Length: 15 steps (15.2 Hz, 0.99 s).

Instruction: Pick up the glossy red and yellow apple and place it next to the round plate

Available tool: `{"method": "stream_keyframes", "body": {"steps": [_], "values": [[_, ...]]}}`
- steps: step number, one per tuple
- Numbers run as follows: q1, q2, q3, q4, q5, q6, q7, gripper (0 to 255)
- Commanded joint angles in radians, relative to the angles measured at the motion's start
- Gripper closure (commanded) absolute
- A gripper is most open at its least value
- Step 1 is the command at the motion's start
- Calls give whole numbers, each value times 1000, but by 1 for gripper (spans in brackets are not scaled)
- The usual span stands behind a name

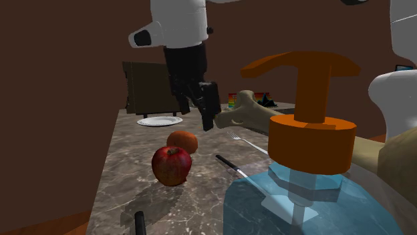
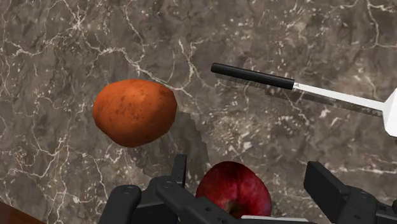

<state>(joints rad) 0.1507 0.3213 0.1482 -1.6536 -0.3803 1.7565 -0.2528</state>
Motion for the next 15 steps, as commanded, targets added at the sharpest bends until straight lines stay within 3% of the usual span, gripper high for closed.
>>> {"method": "stream_keyframes", "body": {"steps": [1, 4, 15], "values": [[22, 81, 4, 71, -33, -15, -9, 0], [54, 192, 5, 177, -74, -41, -28, 0], [31, 194, -5, 88, -86, 53, -15, 0]]}}
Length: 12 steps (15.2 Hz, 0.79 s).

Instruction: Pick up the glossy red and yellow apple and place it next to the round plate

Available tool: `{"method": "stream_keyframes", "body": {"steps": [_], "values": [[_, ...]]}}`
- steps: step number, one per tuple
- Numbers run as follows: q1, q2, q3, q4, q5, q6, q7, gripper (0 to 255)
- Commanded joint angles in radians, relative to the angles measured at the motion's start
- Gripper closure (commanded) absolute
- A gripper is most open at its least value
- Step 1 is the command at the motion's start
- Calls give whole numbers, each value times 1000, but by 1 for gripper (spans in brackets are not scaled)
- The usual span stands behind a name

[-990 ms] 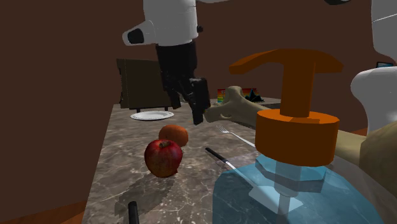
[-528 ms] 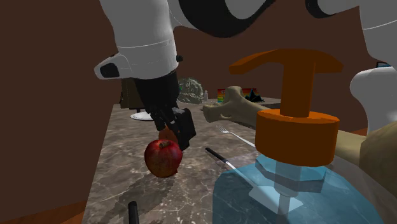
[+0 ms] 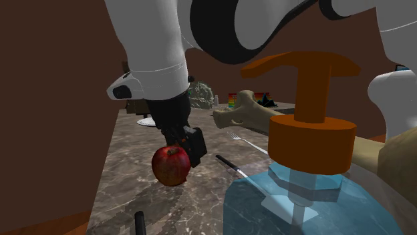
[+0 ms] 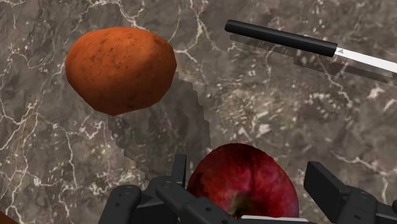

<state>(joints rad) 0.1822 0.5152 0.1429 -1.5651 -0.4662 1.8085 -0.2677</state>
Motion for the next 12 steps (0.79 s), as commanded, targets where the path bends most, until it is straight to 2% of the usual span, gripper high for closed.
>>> {"method": "stream_keyframes", "body": {"steps": [1, 4, 5, 12], "values": [[0, 0, 0, -1, 0, 1, 0, 0], [0, 0, 0, -1, 0, 1, 0, 0], [0, 0, 0, -1, 0, 1, 0, 255], [0, 0, 0, -2, 0, 1, 0, 255]]}}
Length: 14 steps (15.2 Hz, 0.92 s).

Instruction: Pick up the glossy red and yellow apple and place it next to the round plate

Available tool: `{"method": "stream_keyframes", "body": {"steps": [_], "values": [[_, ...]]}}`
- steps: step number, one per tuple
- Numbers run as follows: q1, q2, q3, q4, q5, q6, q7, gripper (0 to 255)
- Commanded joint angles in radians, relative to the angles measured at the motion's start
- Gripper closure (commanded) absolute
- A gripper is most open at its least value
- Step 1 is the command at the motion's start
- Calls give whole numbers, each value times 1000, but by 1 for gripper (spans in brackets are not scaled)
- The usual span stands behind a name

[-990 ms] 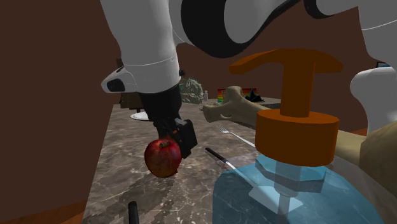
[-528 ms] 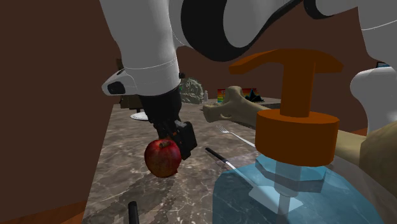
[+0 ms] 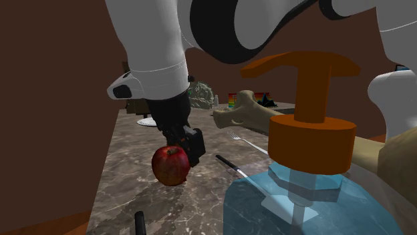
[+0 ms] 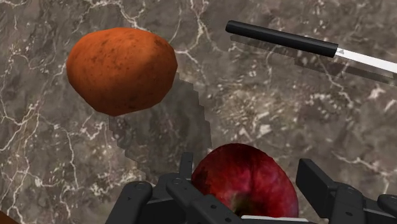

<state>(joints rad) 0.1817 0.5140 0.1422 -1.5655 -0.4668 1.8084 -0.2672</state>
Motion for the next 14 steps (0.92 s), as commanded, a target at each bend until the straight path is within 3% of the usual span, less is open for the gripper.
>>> {"method": "stream_keyframes", "body": {"steps": [1, 14], "values": [[1, 1, 1, 0, 1, 1, 0, 255], [4, -51, 6, 79, 18, -120, -50, 255]]}}
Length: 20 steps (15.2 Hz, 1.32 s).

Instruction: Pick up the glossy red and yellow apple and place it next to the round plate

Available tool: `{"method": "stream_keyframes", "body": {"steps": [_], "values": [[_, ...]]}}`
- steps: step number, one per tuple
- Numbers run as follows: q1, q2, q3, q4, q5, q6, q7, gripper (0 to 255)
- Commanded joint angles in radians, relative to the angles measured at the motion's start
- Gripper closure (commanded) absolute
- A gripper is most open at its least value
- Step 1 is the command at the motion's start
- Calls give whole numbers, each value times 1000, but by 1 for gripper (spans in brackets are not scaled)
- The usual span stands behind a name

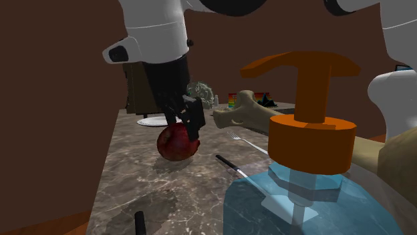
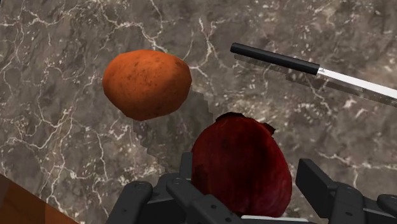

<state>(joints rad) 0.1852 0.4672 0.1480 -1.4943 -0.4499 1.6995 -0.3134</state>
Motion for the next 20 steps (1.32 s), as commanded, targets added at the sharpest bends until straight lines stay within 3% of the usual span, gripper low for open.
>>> {"method": "stream_keyframes", "body": {"steps": [1, 17, 20], "values": [[1, -7, 1, 16, 3, -22, -8, 255], [16, -28, 2, 188, 10, -201, -76, 255], [-34, -72, -15, 109, 9, -145, -121, 255]]}}
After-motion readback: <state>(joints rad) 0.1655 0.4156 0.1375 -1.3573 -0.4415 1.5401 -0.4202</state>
